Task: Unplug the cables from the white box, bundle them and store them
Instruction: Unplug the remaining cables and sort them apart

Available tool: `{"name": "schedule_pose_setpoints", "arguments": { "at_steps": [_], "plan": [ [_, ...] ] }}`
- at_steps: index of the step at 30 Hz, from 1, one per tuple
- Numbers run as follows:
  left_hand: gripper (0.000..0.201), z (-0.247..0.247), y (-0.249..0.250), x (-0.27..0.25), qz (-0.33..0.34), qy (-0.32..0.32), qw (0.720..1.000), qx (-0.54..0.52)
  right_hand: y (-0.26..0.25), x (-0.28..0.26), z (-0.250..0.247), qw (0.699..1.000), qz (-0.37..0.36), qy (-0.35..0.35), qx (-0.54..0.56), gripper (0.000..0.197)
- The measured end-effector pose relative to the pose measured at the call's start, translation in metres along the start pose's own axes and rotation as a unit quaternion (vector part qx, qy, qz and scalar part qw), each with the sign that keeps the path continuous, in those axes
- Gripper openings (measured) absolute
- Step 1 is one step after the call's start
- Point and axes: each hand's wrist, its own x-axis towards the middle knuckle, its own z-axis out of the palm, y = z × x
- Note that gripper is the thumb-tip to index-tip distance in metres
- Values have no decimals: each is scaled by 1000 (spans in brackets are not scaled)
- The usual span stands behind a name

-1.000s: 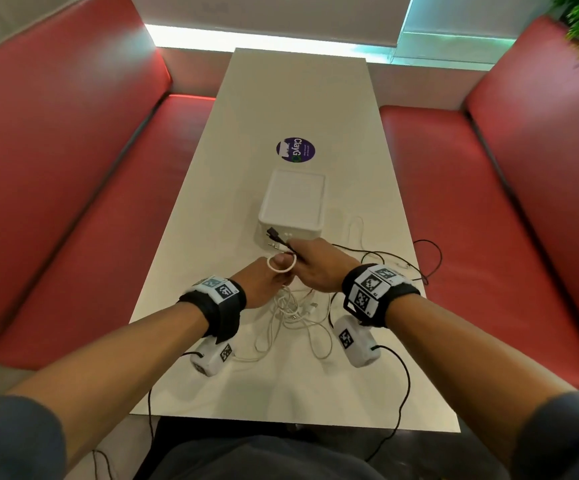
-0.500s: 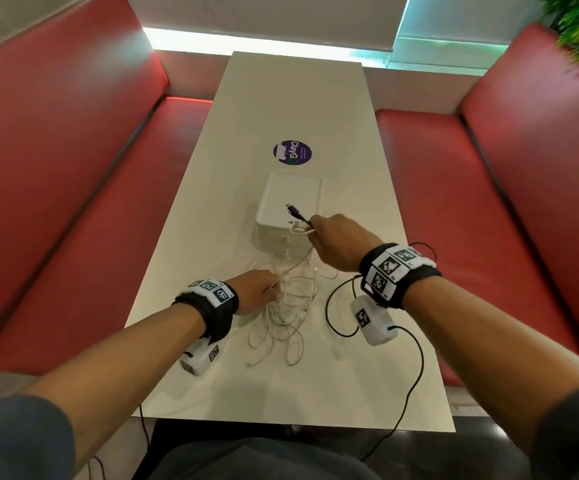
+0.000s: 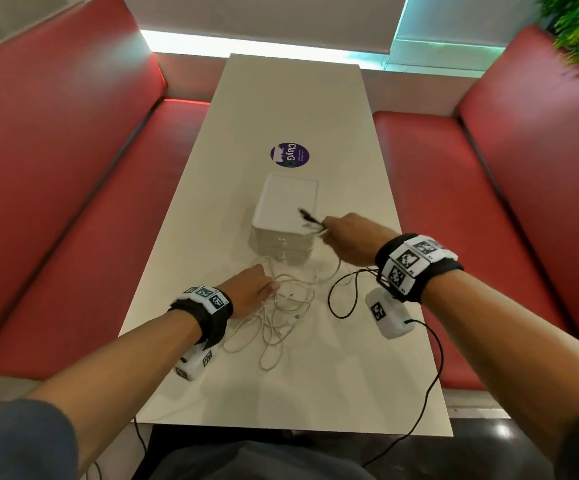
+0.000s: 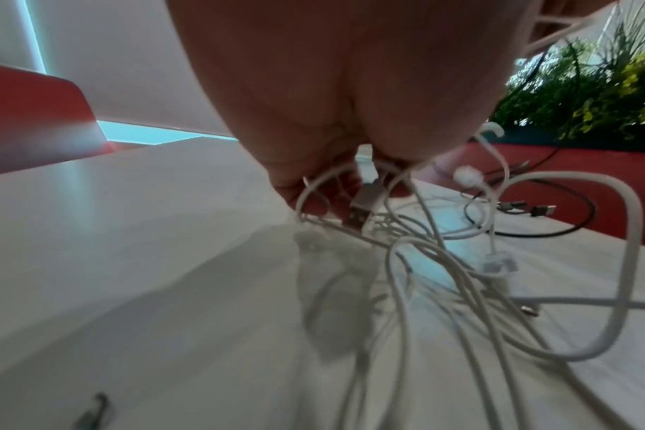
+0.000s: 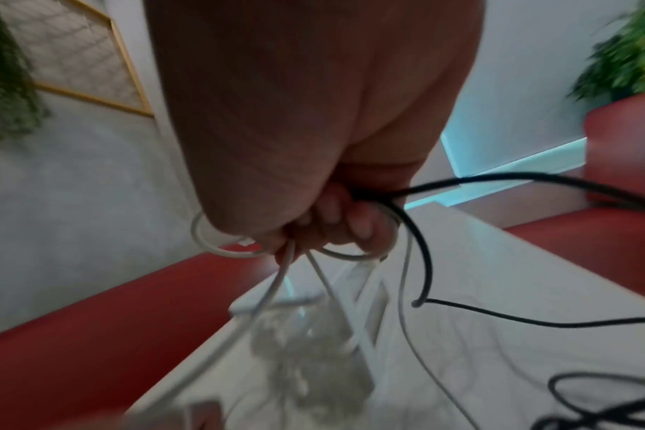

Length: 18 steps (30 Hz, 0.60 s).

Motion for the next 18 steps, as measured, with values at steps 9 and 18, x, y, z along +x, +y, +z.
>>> {"name": "schedule_pose_setpoints", "arguments": {
  "at_steps": [9, 18],
  "plan": [
    [23, -15, 22, -8, 84, 56, 993, -62, -39, 11, 49, 987, -109, -90, 75, 44],
    [26, -20, 27, -10, 90, 11, 996, 20, -45, 2, 51, 986, -159, -56, 22, 19]
  ]
}}
